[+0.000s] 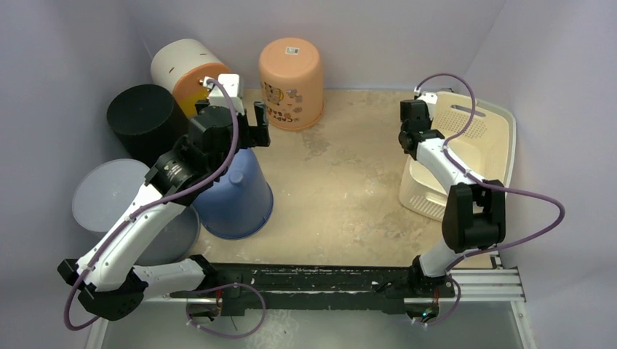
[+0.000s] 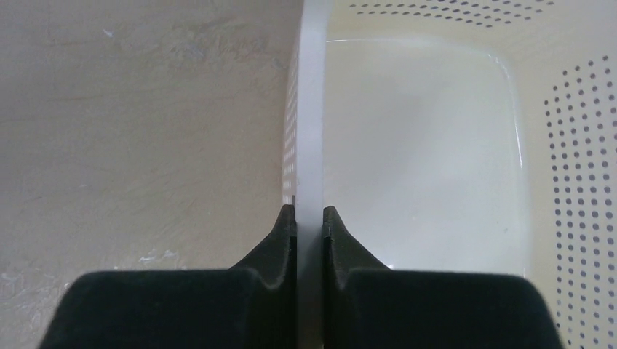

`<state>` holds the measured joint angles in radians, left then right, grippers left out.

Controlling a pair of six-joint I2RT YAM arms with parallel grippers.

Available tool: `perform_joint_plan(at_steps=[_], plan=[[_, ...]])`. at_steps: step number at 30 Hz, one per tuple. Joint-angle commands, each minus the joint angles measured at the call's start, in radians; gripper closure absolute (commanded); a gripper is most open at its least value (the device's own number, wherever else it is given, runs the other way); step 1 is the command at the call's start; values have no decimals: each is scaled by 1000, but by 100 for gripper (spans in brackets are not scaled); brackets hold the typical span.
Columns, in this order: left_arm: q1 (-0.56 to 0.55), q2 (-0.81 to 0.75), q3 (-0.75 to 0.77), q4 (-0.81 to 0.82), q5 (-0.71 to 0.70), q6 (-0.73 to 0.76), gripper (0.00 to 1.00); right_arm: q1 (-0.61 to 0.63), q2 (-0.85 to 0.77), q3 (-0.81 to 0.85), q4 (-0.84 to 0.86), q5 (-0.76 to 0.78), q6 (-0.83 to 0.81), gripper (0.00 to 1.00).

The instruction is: Turn the large container upside down

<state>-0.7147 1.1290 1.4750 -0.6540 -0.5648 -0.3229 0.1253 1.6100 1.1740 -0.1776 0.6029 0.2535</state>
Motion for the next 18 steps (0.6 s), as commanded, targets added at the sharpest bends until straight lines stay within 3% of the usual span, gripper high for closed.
perform_joint_plan(at_steps=[1, 9, 18], plan=[[-2, -39, 4, 23, -31, -14, 7, 2, 21, 10, 7, -55, 35, 100], [-2, -48, 28, 4, -48, -13, 7, 4, -203, 31, 137, -450, 68, 100], [-2, -47, 74, -9, -44, -11, 7, 104, -402, 92, 184, -600, 242, 100]])
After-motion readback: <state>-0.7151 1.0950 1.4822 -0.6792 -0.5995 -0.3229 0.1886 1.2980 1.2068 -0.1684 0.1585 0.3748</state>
